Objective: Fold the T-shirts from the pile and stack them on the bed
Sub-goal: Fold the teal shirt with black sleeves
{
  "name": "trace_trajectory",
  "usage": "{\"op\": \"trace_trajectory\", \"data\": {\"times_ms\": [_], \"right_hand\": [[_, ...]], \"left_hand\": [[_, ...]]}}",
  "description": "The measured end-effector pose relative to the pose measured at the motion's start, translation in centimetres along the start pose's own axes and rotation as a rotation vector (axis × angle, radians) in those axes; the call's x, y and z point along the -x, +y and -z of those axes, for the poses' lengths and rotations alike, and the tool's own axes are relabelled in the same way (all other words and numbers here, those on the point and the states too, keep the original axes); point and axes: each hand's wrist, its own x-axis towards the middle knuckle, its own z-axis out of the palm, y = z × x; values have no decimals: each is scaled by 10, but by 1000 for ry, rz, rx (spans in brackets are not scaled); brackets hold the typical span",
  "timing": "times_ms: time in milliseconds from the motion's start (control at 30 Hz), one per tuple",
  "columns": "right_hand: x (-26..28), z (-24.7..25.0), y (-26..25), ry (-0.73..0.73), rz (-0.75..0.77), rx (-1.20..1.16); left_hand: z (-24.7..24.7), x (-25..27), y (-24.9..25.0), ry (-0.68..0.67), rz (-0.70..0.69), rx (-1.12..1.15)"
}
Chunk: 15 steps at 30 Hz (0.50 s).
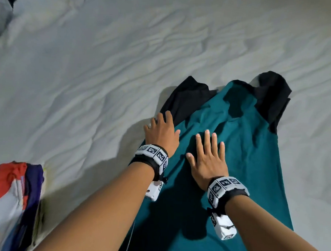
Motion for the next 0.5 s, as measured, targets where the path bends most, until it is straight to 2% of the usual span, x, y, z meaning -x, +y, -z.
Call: {"op": "trace_trajectory", "data": {"times_ms": [167,300,433,500], "right_hand": [[-39,-3,-17,-7,-44,-31],[-51,-7,-25,84,-117,-41],[-55,-4,-30,73,-160,-43],[-57,-1,-33,48,-180,-36]], "left_hand": [[7,-60,0,-94,90,185],[9,-77,-17,24,74,328],[20,-77,-47,126,263,445],[23,-76,-72,170,407,493]]}}
